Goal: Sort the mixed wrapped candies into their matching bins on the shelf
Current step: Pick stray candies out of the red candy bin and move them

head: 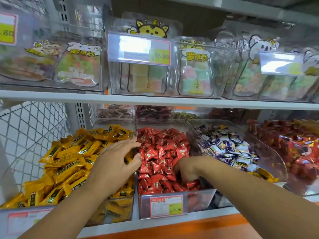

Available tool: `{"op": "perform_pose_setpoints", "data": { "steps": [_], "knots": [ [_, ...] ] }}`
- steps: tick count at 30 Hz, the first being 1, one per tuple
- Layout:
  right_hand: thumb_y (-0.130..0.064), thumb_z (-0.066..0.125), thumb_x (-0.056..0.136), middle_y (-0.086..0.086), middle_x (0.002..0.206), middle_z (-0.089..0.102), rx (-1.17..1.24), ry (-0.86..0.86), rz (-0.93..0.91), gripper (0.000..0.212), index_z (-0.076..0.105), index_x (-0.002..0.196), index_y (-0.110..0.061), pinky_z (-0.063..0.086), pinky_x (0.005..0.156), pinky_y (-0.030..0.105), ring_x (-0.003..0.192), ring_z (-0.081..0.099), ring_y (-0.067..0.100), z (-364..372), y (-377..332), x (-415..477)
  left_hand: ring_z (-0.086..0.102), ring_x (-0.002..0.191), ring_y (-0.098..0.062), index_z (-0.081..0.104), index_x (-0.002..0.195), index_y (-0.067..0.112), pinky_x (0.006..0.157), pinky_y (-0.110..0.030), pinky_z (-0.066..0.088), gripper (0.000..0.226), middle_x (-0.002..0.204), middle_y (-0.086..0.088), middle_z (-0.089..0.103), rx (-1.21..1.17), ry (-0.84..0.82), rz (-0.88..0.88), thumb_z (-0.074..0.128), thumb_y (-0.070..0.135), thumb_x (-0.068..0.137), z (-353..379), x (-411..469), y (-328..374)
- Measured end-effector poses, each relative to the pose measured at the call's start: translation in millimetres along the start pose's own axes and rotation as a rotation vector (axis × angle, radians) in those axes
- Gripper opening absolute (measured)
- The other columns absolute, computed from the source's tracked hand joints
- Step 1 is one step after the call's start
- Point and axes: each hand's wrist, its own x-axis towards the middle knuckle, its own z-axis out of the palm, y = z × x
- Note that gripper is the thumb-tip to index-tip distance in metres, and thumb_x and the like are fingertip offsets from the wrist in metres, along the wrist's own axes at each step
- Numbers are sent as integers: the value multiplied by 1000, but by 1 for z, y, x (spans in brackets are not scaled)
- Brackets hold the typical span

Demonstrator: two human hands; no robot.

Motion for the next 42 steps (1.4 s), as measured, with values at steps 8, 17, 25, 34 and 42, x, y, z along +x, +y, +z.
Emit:
{"op": "perform_pose_setpoints", "data": {
  "steps": [8, 17, 25, 34, 42],
  "knots": [
    [-5, 64, 85, -6, 80, 63, 478, 183, -148, 15, 68, 85, -19, 43, 69, 18, 74, 55, 8, -1, 20, -12, 32, 127, 11, 57, 127, 39, 113, -27, 27, 66, 142, 24, 43, -25, 16, -9, 26, 65, 74, 1, -1, 0],
    [-22, 65, 91, -14, 91, 67, 715, 888, -185, 18, 69, 107, -26, 43, 69, 17, 76, 60, 2, -14, 42, -47, 30, 124, 12, 55, 127, 41, 112, -27, 27, 56, 139, 29, 40, -23, 21, -6, 33, 61, 80, 1, -1, -3],
    [-23, 65, 91, -1, 95, 72, 643, 816, 252, 12, 71, 101, -20, 49, 76, 33, 85, 63, 18, -5, 129, -80, 34, 129, 5, 55, 128, 40, 110, -29, 29, 40, 138, 29, 38, 2, 9, 2, 48, 47, 89, -1, -1, -1],
    [-51, 53, 93, -6, 149, 40, 288, 119, -233, 55, 33, 144, -44, 37, 107, 33, 130, 45, 16, -12, -10, -64, 37, 131, 1, 55, 128, 39, 109, -27, 29, 40, 140, 27, 39, 2, -2, -12, 48, 50, 90, 0, -2, 0],
    [-41, 71, 82, 12, 154, -31, 121, -128, 28, 112, -20, 147, -39, 33, 110, 52, 144, 14, 42, 14, -50, 9, 34, 132, 4, 51, 132, 39, 110, -26, 28, 65, 145, 26, 36, -8, -50, -19, 27, 65, 77, 1, -2, 3]
  ]
}}
